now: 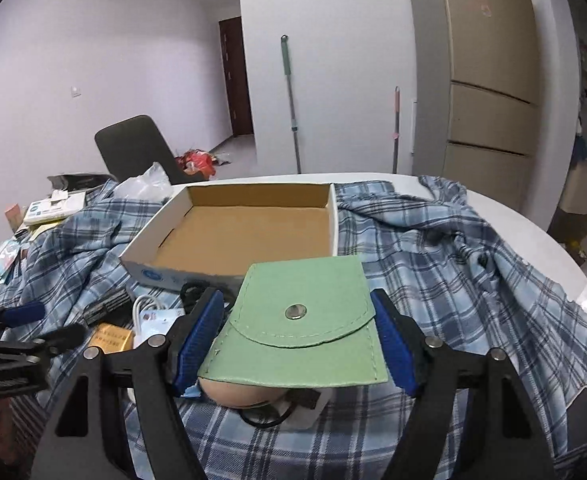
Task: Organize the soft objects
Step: 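Grasp the gold-and-blue cigarette pack with the left gripper while the right gripper regrasps the green pouch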
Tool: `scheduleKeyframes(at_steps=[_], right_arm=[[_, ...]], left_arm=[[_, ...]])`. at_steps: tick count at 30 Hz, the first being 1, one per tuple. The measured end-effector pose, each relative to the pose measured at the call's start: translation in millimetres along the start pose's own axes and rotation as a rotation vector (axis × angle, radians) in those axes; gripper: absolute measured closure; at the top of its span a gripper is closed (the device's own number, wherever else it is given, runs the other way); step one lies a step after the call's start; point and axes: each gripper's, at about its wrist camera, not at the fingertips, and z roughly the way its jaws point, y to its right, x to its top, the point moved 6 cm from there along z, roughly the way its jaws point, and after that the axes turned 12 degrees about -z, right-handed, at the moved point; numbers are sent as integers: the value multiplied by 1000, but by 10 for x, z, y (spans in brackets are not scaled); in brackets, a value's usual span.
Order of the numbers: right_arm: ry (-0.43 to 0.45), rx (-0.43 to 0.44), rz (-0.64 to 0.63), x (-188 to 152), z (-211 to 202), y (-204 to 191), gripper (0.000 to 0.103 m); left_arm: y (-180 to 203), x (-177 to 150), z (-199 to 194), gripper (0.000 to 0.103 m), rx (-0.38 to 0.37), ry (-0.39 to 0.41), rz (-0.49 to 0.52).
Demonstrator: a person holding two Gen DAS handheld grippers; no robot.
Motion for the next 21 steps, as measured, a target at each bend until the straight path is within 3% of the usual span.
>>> scheduleKeyframes(at_steps=[5,7,21], right_arm=[[-8,-12,12,-25,21,34,30],[-11,-8,26,-37,25,59,30],[-44,4,34,-78,77,73,33]], left_arm=[[57,-113,247,22,-1,-130,-21],[14,-123,302,26,23,-128,-35],[226,-269,326,26,60,-136,104]])
